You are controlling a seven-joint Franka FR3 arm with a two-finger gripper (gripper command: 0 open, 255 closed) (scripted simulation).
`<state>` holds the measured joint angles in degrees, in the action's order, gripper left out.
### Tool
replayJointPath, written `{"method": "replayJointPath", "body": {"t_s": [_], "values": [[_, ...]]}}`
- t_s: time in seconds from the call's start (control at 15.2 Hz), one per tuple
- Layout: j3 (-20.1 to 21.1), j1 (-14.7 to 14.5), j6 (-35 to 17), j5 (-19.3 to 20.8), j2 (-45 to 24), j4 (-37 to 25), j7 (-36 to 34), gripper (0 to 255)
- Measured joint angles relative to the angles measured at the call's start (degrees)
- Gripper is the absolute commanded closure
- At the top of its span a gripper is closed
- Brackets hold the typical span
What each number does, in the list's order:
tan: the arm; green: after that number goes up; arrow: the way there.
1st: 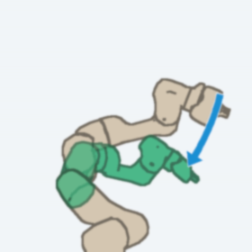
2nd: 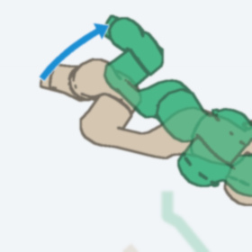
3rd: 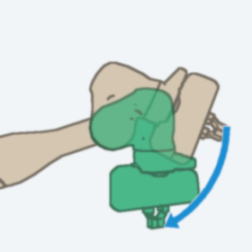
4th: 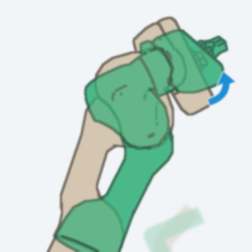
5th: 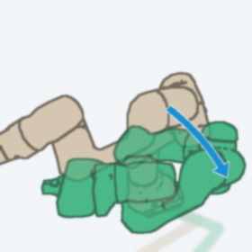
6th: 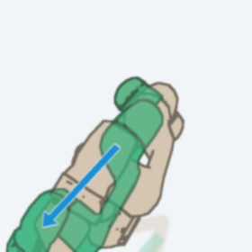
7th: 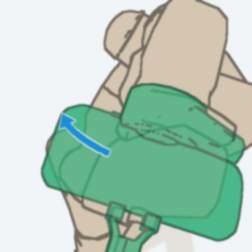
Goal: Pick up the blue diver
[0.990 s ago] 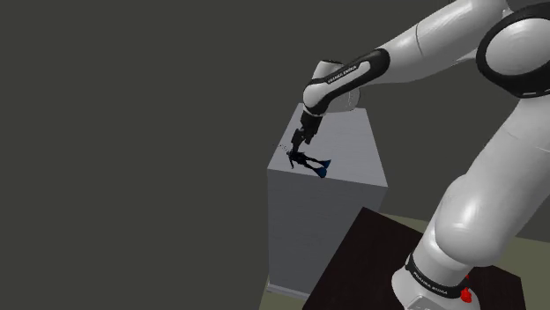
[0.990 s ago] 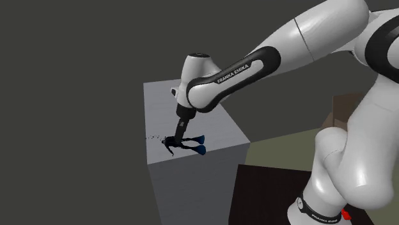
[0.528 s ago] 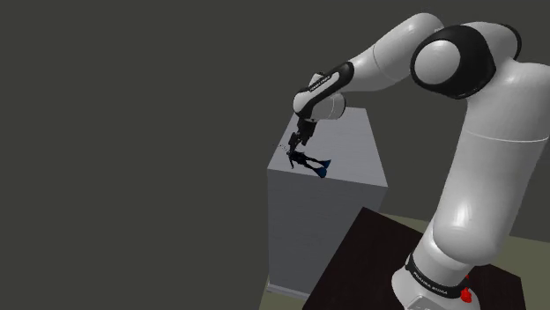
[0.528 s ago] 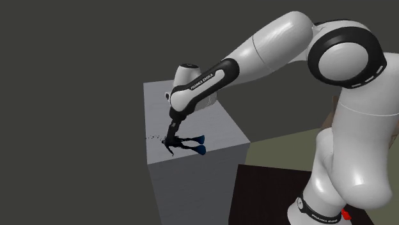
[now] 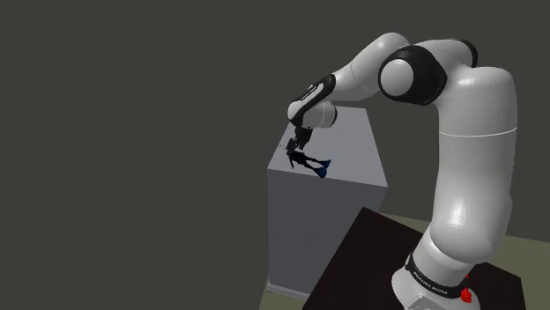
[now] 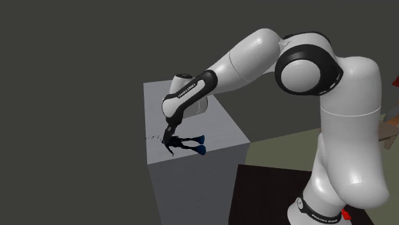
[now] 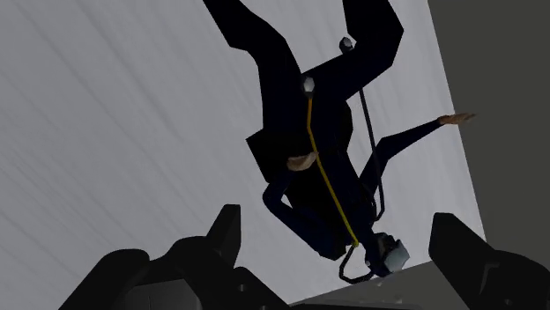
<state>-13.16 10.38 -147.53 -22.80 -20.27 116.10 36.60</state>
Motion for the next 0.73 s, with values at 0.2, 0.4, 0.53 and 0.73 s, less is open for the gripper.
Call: {"method": "replayJointPath", "body": {"t_s": [0.2,0.4,0.53,0.73], "values": [[0.70,0.55,-1.84,-1.35,-1.57,0.37,1.30,0],[1.06,0.75,-2.66,-1.92,-2.24,0.54,1.83,255],[1.10,0.76,-2.77,-1.99,-2.29,0.57,1.88,255],[1.12,0.74,-2.82,-2.01,-2.29,0.59,1.87,255]]}}
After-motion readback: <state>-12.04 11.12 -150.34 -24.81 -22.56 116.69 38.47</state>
